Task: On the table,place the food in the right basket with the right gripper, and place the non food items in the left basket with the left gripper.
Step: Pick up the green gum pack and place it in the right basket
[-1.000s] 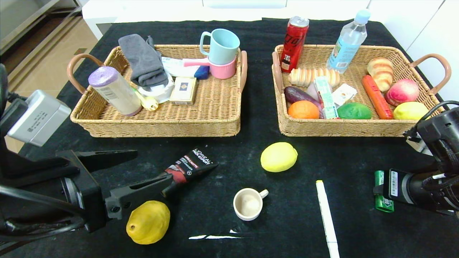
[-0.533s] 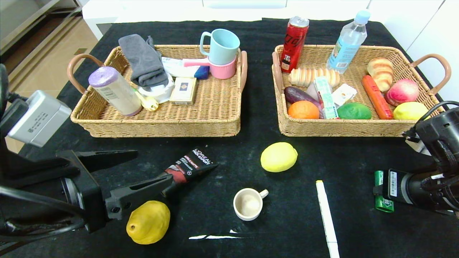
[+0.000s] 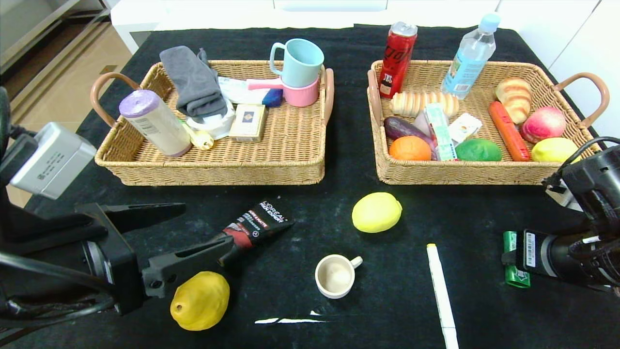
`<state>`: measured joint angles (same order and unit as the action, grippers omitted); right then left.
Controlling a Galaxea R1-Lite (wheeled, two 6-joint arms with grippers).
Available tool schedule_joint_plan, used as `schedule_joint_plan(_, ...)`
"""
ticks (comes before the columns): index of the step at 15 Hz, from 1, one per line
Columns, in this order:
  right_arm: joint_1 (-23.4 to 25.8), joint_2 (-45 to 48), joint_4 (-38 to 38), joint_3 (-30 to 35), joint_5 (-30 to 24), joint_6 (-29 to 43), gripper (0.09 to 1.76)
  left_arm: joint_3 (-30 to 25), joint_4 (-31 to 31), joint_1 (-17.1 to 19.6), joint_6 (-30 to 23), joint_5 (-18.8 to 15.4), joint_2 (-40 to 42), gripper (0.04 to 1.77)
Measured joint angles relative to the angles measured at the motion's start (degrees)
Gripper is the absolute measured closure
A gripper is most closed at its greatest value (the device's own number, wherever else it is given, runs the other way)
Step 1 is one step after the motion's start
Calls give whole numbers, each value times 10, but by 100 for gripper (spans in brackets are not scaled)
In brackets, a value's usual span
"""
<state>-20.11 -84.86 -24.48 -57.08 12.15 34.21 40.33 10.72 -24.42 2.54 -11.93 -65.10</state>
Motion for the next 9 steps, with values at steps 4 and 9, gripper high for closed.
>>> schedule_joint_plan(4, -8, 32, -4, -12, 2, -14, 128, 0, 1, 0, 0, 8, 1, 9)
schedule_joint_plan(9, -9, 51, -31, -70, 4, -43, 128, 0, 1, 0, 0, 9, 3, 9)
